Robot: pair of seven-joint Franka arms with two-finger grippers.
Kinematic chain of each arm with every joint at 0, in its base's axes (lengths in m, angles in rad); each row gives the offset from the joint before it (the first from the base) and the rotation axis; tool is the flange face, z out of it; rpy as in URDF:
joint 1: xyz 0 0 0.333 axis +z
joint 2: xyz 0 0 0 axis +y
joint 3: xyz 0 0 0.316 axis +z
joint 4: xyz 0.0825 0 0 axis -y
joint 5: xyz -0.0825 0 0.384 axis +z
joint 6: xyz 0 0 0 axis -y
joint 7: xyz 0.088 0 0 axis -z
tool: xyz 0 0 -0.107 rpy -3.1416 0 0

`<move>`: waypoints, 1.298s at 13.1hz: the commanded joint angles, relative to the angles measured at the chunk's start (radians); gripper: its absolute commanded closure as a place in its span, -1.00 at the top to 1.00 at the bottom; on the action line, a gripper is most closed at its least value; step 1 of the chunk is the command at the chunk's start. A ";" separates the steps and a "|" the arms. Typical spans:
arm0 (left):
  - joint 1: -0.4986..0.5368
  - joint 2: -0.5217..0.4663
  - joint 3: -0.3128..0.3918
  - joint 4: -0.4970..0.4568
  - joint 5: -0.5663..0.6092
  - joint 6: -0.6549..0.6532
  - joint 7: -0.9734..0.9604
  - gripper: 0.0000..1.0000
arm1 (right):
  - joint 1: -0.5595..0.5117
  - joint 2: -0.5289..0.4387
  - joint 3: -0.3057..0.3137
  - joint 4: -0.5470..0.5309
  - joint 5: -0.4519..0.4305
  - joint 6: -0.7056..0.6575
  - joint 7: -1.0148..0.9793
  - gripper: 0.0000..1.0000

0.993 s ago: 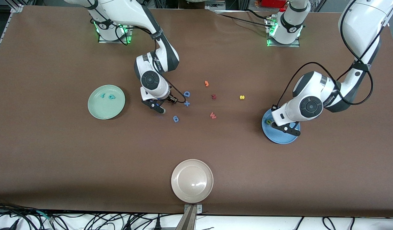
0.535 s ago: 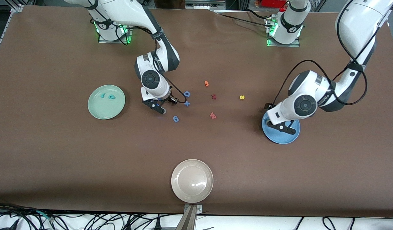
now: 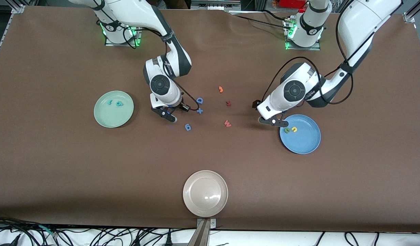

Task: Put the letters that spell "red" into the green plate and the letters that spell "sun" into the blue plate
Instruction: 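Carry the orange 6 to the mint plate while the left gripper grasps yellow z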

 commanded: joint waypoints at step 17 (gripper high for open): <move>-0.030 0.067 0.003 -0.121 0.257 0.139 -0.375 0.79 | -0.006 -0.047 -0.585 -0.102 0.017 -0.313 -0.920 -0.69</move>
